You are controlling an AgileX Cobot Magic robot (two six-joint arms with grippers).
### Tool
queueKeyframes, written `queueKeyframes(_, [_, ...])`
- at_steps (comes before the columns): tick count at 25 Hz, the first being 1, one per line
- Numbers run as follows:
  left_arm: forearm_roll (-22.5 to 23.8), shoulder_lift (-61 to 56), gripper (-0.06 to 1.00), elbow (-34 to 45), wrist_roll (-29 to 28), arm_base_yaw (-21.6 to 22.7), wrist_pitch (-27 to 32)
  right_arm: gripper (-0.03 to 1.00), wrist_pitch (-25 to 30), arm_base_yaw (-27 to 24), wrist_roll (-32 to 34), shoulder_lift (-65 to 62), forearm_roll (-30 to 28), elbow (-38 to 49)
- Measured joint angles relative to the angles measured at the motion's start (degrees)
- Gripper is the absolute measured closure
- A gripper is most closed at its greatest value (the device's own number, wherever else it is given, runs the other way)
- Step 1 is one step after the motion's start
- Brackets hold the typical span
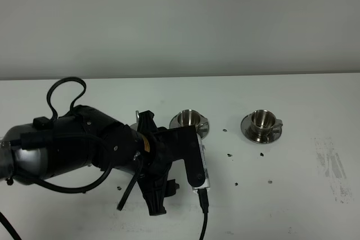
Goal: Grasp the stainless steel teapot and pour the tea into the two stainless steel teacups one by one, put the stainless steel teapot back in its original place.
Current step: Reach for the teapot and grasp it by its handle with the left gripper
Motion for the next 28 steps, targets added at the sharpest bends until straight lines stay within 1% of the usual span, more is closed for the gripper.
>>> queueKeyframes(3, [0.39,1.11,0.31,1.59,0.0,0.28,-4.46,0.54,0.0,0.0,0.0,0.0,0.0,0.0])
queueKeyframes(6, [0.44,2.75,0.31,1.66,0.0,1.02,-5.92,0.54,0.0,0.0,0.0,0.0,0.0,0.0])
queueKeyframes(9, [0.49,4.25,0.31,2.08,0.0,1.59,-5.97,0.54,0.0,0.0,0.0,0.0,0.0,0.0])
queueKeyframes(13, [0.54,4.65,0.31,2.46,-0.61,2.45,-3.93,0.54,0.0,0.0,0.0,-0.05,0.0,0.0])
queueKeyframes(19, [0.65,4.65,0.31,2.51,-3.63,4.29,1.34,0.54,0.0,0.0,0.0,-0.05,0.0,0.0])
queueKeyframes(22, [1.67,4.65,0.31,2.51,-4.71,4.89,3.37,0.54,0.0,0.0,0.0,-0.05,0.0,0.0])
queueKeyframes(28, [2.71,4.33,0.31,2.58,-5.7,5.49,5.01,0.54,0.0,0.0,0.0,-0.05,0.0,0.0])
